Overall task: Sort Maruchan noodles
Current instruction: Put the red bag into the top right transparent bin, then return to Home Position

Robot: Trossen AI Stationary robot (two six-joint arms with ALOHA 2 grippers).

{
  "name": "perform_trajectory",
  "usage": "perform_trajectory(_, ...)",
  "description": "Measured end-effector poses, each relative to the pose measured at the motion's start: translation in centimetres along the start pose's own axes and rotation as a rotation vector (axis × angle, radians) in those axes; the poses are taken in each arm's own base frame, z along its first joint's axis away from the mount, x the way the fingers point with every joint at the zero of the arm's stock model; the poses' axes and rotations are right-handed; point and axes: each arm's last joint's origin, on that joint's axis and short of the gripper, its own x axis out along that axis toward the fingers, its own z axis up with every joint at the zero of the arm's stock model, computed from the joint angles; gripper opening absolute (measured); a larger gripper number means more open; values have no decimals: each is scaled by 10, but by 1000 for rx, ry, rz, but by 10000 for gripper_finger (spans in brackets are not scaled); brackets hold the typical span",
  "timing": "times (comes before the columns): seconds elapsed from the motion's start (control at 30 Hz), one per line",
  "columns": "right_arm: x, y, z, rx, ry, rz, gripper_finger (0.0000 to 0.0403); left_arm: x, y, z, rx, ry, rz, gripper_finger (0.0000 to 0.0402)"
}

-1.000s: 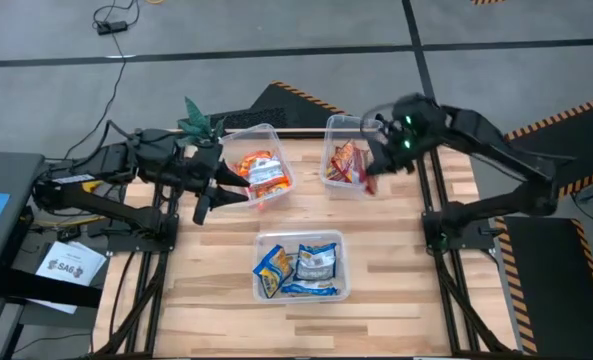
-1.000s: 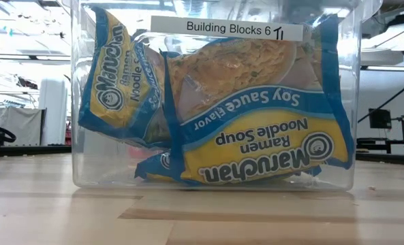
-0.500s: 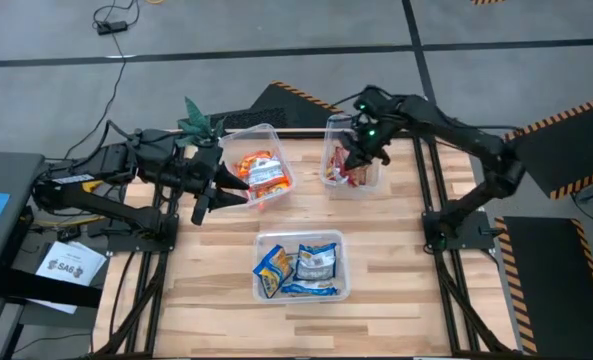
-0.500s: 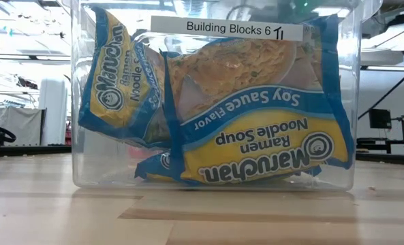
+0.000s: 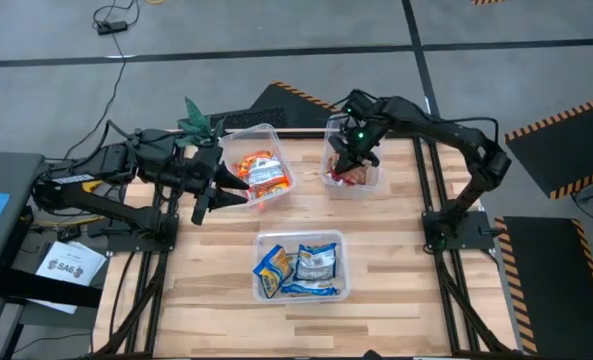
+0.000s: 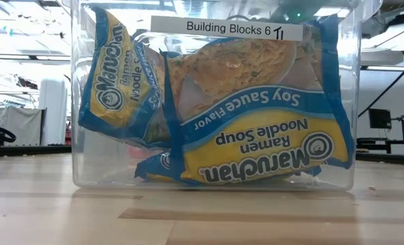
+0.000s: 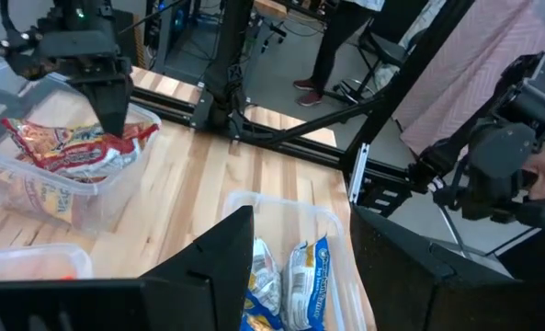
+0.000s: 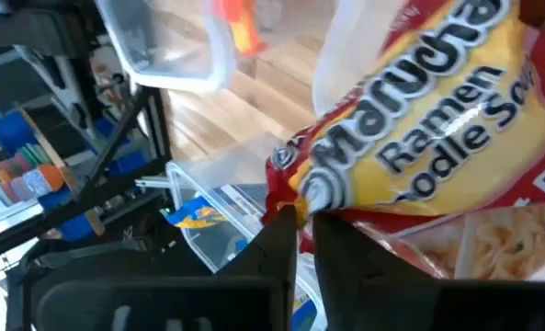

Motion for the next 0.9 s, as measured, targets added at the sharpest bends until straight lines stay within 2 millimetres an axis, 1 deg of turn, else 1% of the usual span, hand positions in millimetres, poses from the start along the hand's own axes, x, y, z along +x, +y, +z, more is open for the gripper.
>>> perform_trajectory(0.1,-5,0,1,-9,-23,15,61,0,0,0,0,0,0,167)
perform_trajectory(0.23,-22,-2,1,-5,-76,34,69,0,0,0,-1,0,1,167)
perform_trajectory(0.4,-39,-7,2,24,-181,2,71,0,0,0,-2,0,1,167)
perform_trajectory(0.63,-43,-8,5,-22,-226,-19,71,0,0,0,-3,-4,11,167)
perform_trajectory(0.7,-46,-10,8,-33,-268,-34,72,0,0,0,-8,-6,16,167)
perform_trajectory(0.77,-53,-12,10,-60,-301,-28,72,0,1,0,-12,-5,17,167)
perform_trajectory(0.83,-64,-11,5,-117,-335,-27,72,0,1,-1,-12,5,18,167)
perform_trajectory(0.9,-74,-7,-10,-222,-388,-65,72,-2,1,-4,-1,35,19,167)
